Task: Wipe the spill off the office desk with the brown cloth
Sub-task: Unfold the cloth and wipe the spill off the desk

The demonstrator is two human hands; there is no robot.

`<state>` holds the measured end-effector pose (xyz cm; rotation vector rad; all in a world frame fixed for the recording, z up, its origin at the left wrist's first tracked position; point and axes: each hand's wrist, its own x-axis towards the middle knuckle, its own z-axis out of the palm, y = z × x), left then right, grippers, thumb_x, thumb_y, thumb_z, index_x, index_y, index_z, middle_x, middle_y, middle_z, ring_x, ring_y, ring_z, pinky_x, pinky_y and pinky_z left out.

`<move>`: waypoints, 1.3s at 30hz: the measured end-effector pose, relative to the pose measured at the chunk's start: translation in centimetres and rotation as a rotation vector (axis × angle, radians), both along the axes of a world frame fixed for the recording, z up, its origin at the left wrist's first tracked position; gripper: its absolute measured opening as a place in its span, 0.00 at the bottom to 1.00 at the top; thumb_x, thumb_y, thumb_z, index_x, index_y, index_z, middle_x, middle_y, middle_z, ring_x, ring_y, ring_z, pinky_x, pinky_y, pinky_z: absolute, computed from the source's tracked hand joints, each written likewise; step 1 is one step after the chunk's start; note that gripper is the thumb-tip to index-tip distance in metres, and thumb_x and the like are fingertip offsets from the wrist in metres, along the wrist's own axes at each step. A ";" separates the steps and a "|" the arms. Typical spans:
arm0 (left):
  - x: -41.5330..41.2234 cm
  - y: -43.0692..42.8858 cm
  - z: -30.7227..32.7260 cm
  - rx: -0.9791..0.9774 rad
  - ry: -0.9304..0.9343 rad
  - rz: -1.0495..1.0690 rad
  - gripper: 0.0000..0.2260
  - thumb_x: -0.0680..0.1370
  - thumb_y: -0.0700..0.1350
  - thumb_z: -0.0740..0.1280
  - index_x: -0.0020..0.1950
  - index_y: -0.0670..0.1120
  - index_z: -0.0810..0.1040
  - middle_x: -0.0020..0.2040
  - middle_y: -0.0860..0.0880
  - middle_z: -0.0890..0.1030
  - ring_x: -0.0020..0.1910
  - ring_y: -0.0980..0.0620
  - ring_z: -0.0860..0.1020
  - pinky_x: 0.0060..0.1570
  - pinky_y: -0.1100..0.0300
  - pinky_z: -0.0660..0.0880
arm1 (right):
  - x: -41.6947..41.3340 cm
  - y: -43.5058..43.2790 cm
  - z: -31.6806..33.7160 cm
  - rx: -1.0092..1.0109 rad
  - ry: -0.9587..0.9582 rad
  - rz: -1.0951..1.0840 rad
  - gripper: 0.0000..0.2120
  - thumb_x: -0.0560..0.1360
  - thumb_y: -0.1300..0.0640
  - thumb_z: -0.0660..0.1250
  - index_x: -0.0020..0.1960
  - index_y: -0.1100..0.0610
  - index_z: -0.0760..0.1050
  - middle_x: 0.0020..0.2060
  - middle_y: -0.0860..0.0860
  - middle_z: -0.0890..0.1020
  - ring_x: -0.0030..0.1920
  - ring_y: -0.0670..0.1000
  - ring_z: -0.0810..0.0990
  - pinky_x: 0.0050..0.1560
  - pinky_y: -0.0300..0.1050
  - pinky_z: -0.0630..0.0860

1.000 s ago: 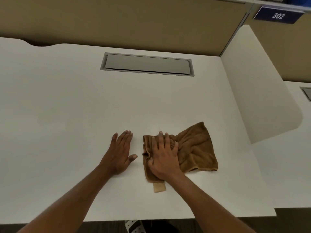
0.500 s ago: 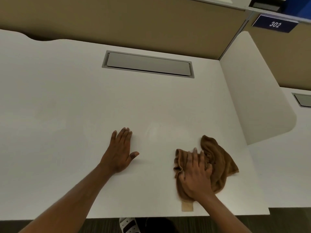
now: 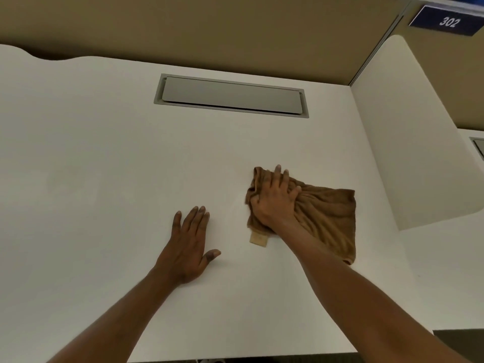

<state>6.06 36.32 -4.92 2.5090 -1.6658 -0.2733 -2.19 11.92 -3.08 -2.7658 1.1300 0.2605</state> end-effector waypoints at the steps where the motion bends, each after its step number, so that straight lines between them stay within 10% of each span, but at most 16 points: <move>1: 0.0 0.1 0.0 -0.008 0.012 0.001 0.38 0.79 0.67 0.45 0.75 0.36 0.54 0.75 0.36 0.61 0.75 0.39 0.58 0.70 0.37 0.51 | 0.0 0.4 0.0 -0.004 0.005 0.037 0.35 0.75 0.44 0.49 0.77 0.59 0.48 0.78 0.61 0.47 0.77 0.64 0.46 0.68 0.74 0.48; 15: -0.1 0.5 0.8 -0.050 0.131 0.030 0.39 0.78 0.68 0.43 0.75 0.36 0.52 0.76 0.35 0.57 0.76 0.40 0.54 0.72 0.42 0.48 | -10.1 12.1 0.6 0.043 -0.040 0.393 0.37 0.73 0.41 0.54 0.77 0.57 0.53 0.77 0.59 0.56 0.76 0.62 0.53 0.69 0.70 0.54; 23: 0.1 0.4 0.6 -0.036 0.113 0.015 0.38 0.79 0.65 0.45 0.74 0.34 0.56 0.74 0.34 0.60 0.75 0.39 0.56 0.71 0.39 0.51 | -19.0 10.6 0.3 0.000 0.066 0.135 0.38 0.70 0.41 0.59 0.74 0.58 0.62 0.75 0.59 0.63 0.73 0.61 0.63 0.61 0.67 0.65; 39: 0.2 0.0 0.1 -0.009 0.035 -0.014 0.39 0.79 0.66 0.45 0.73 0.34 0.59 0.74 0.35 0.63 0.75 0.39 0.58 0.69 0.36 0.52 | -8.4 -7.6 0.4 -0.118 -0.008 -0.292 0.31 0.75 0.44 0.52 0.72 0.60 0.58 0.73 0.61 0.62 0.72 0.66 0.58 0.67 0.71 0.55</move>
